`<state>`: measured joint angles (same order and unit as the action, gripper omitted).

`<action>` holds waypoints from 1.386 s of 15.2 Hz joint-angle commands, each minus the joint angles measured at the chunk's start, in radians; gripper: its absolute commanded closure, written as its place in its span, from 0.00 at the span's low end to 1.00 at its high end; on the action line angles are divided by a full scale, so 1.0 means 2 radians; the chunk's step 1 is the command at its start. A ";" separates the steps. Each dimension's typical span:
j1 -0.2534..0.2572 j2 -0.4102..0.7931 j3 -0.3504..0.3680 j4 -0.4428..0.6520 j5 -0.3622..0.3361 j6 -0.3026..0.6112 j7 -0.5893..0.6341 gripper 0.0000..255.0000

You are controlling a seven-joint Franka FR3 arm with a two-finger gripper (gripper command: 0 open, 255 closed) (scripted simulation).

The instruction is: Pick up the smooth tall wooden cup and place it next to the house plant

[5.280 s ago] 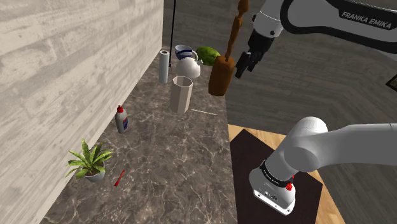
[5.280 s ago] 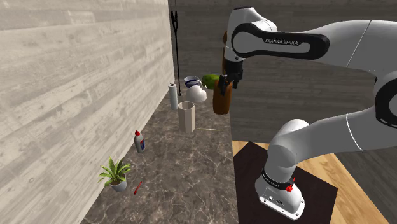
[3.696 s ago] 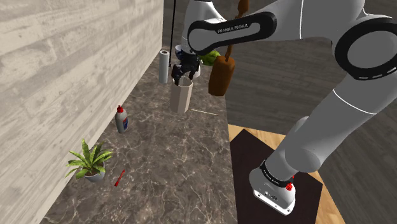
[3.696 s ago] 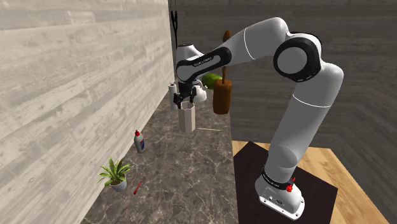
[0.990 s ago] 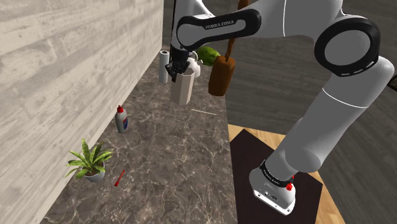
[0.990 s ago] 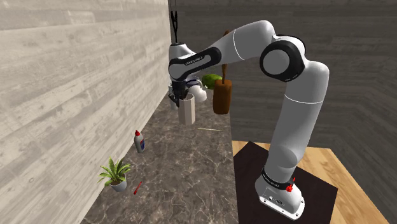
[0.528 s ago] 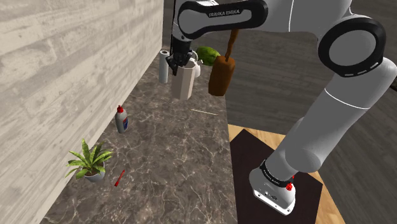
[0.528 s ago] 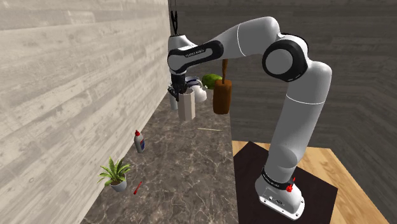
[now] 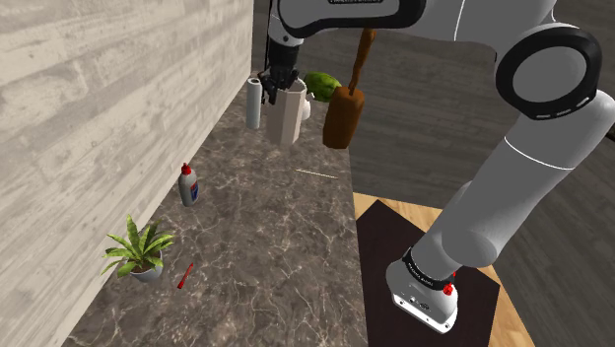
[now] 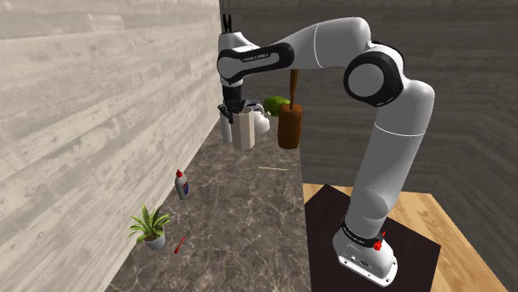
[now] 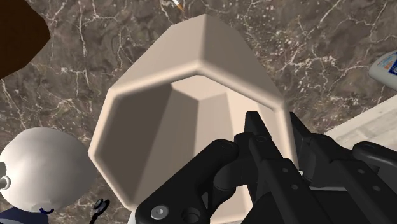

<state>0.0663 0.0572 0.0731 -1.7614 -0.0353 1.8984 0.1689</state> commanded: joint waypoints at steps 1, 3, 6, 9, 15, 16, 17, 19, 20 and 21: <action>0.000 0.000 0.000 0.014 0.000 -0.014 0.000 1.00; 0.000 0.000 0.000 0.027 0.000 -0.027 0.000 1.00; 0.001 0.001 0.001 0.049 0.000 -0.048 -0.001 1.00; 0.001 0.003 0.001 0.072 0.000 -0.068 -0.001 1.00; 0.001 0.011 0.001 0.122 0.000 -0.111 -0.002 1.00; 0.001 0.013 0.001 0.132 0.000 -0.119 -0.002 1.00; 0.001 0.015 0.001 0.141 -0.001 -0.126 -0.002 1.00; 0.002 0.019 0.001 0.160 -0.001 -0.141 -0.002 1.00; 0.002 0.022 0.001 0.171 -0.001 -0.149 -0.002 1.00; 0.002 0.022 0.001 0.174 -0.001 -0.152 -0.002 1.00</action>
<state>0.0704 0.0998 0.0760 -1.4255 -0.0374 1.6049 0.1650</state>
